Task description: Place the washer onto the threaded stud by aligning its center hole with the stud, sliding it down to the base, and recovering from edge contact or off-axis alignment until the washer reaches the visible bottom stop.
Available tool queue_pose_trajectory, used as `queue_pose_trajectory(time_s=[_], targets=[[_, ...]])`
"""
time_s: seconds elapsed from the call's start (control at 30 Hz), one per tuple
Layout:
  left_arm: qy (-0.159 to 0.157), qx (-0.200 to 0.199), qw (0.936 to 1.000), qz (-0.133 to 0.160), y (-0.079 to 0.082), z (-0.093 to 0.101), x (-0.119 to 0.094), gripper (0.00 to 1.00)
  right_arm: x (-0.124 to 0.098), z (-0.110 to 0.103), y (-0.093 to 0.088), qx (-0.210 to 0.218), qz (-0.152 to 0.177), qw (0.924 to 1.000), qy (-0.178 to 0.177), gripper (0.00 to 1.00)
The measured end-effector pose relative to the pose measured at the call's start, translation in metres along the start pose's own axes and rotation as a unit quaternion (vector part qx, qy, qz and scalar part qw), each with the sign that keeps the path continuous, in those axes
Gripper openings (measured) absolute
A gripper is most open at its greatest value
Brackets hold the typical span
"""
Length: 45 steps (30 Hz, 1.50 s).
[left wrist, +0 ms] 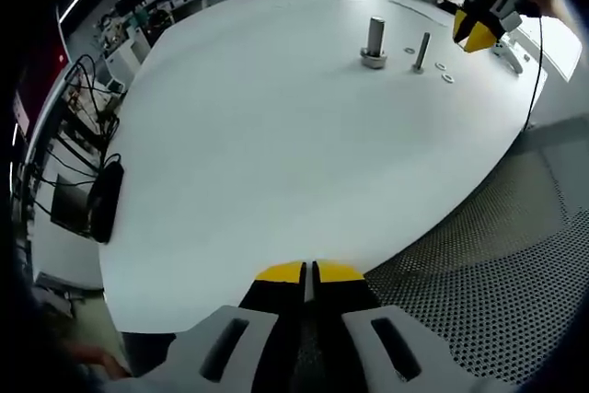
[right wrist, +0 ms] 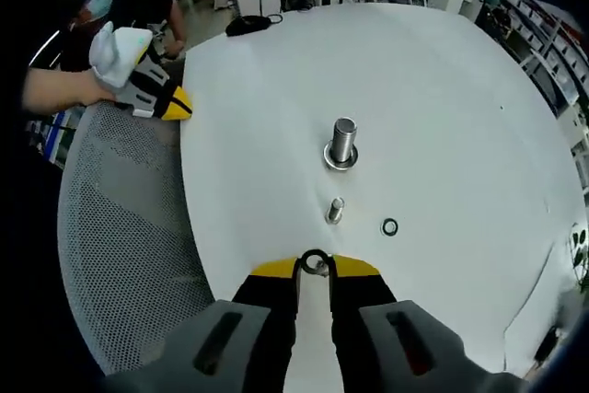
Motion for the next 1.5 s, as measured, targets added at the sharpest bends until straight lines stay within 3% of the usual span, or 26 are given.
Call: queue_pose_trajectory(time_s=[0.43,1.0,1.2,1.5], targets=[[0.002,-0.001,1.0,0.001,0.0,-0.001,0.001,0.0,0.002,0.01,0.022,-0.023,0.012,0.9996,-0.012,0.14],[0.002,-0.005,1.0,0.001,-0.001,-0.003,0.001,0.0,0.012,0.013,0.033,-0.035,0.006,0.9992,-0.018,0.14],[0.002,-0.007,1.0,0.003,0.0,-0.003,0.001,0.0,0.021,0.013,0.031,-0.056,-0.017,0.9982,-0.018,0.14],[0.003,-0.007,1.0,0.002,0.0,-0.004,0.001,0.0,0.021,0.017,0.034,-0.055,-0.014,0.9983,-0.012,0.14]])
Point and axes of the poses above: the point that each gripper's makers call its tool centre point, and the gripper's own axes: x roughly forward along the fingers, z roughly to its right, y roughly out of its top, the point moved 6 cm from there along -x, roughly backward along the fingers, and after that the axes turned 2 degrees about -z, right-handed, at the moved point
